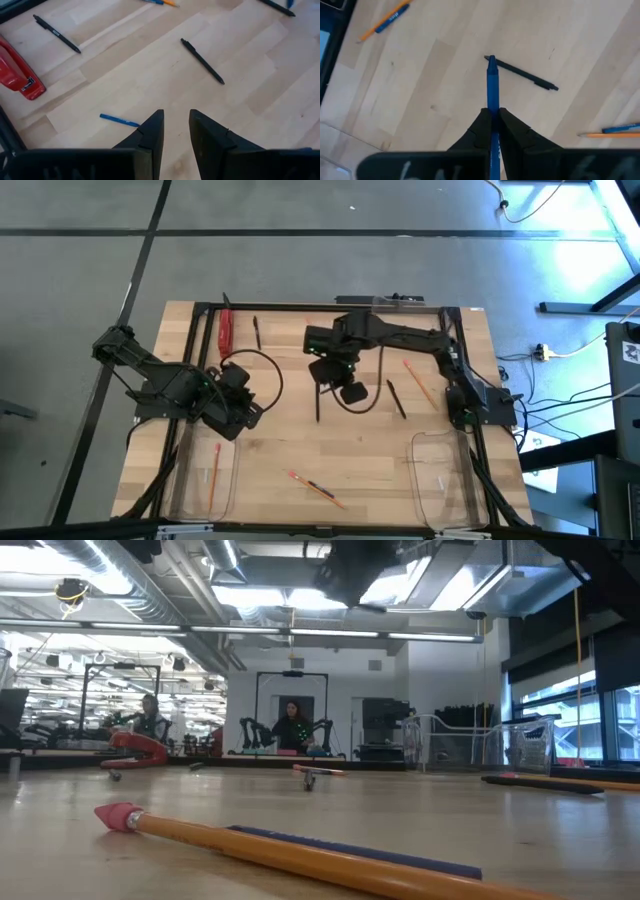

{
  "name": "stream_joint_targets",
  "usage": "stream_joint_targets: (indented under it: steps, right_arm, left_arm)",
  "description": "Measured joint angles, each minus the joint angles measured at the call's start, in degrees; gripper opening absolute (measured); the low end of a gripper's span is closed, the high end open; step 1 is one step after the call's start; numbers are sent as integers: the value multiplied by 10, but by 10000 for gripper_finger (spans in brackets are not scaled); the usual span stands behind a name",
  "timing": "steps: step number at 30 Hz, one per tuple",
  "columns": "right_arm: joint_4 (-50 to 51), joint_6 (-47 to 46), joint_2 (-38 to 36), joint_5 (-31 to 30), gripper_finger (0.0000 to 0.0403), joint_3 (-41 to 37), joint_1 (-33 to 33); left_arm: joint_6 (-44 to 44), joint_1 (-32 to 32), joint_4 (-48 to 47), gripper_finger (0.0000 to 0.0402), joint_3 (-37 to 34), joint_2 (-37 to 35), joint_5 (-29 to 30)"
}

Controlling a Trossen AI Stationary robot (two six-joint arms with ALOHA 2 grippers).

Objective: Sort crayons/erasers/pens/pencils in bins
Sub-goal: Put the blue crayon into the bottom right transparent bin

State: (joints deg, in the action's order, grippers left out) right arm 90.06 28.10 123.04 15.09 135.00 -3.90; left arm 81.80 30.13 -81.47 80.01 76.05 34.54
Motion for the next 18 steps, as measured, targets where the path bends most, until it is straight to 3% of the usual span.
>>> stream_joint_targets:
  steps: [6,13,18]
  right_arm:
    - [-2,-40,-56,-5,21,-55,7]
    - [0,-117,-168,-7,21,-197,21]
    - [1,-220,-262,-33,21,-295,50]
  left_arm:
    - [-30,0,18,85,0,0,9]
    - [-95,0,53,85,0,0,29]
    - [-167,-12,79,85,0,0,54]
